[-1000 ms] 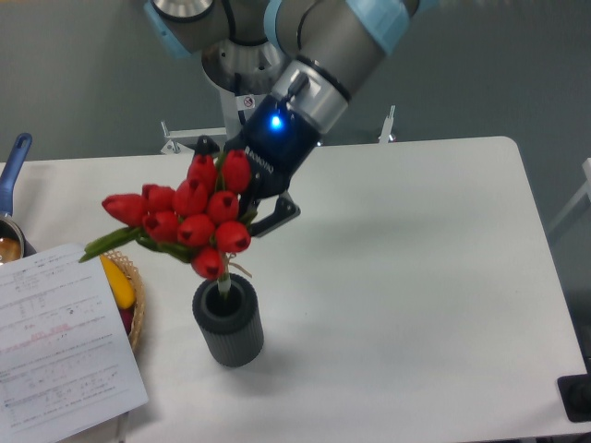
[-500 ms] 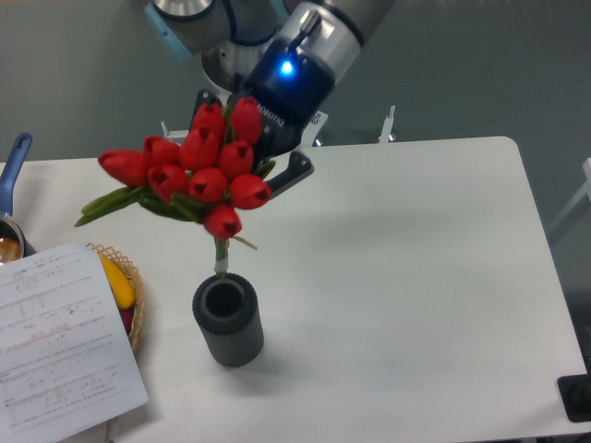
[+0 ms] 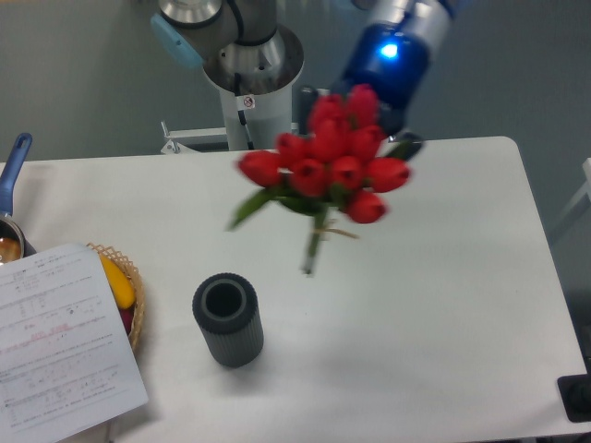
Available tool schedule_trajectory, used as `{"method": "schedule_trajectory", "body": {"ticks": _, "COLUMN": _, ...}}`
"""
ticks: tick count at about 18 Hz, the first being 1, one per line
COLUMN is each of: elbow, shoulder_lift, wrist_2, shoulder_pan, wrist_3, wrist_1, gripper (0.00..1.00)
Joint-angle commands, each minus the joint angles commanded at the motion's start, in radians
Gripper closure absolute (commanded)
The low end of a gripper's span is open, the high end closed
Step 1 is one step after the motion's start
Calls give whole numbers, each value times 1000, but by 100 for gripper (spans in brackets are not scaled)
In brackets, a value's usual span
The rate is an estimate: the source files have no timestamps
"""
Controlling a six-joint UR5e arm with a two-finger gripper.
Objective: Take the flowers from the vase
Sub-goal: 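Carry the held tulips up and away from the vase over the table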
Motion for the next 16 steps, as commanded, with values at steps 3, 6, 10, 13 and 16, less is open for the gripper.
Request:
{"method": "schedule_trajectory", "body": {"ticks": 3, "elbow": -15, "shoulder_lift": -20, "wrist_2": 2, "shoulder_pan": 37, "wrist_3": 52, "wrist_1": 0, "gripper": 55}}
{"method": "schedule_trajectory", "body": {"ticks": 6, "elbow": -17, "shoulder_lift": -34, "wrist_2": 2, "shoulder_pan": 49, "wrist_3": 63, "wrist_1": 2, "gripper": 55}}
{"method": "schedule_trajectory", "body": {"ticks": 10, "elbow": -31, "shoulder_lift": -34, "wrist_2": 2, "shoulder_pan": 55, "wrist_3": 63, "wrist_1": 2, "gripper": 55}}
{"method": "schedule_trajectory", "body": {"ticks": 13, "elbow": -40, "shoulder_lift": -34, "wrist_2": 2, "shoulder_pan": 52, "wrist_3": 63, "wrist_1": 0, "gripper": 55}}
{"method": "schedule_trajectory", "body": {"ticks": 16, "elbow": -54, "shoulder_lift": -32, "wrist_2": 3, "shoulder_pan": 52, "wrist_3": 74, "wrist_1": 2, "gripper": 55}}
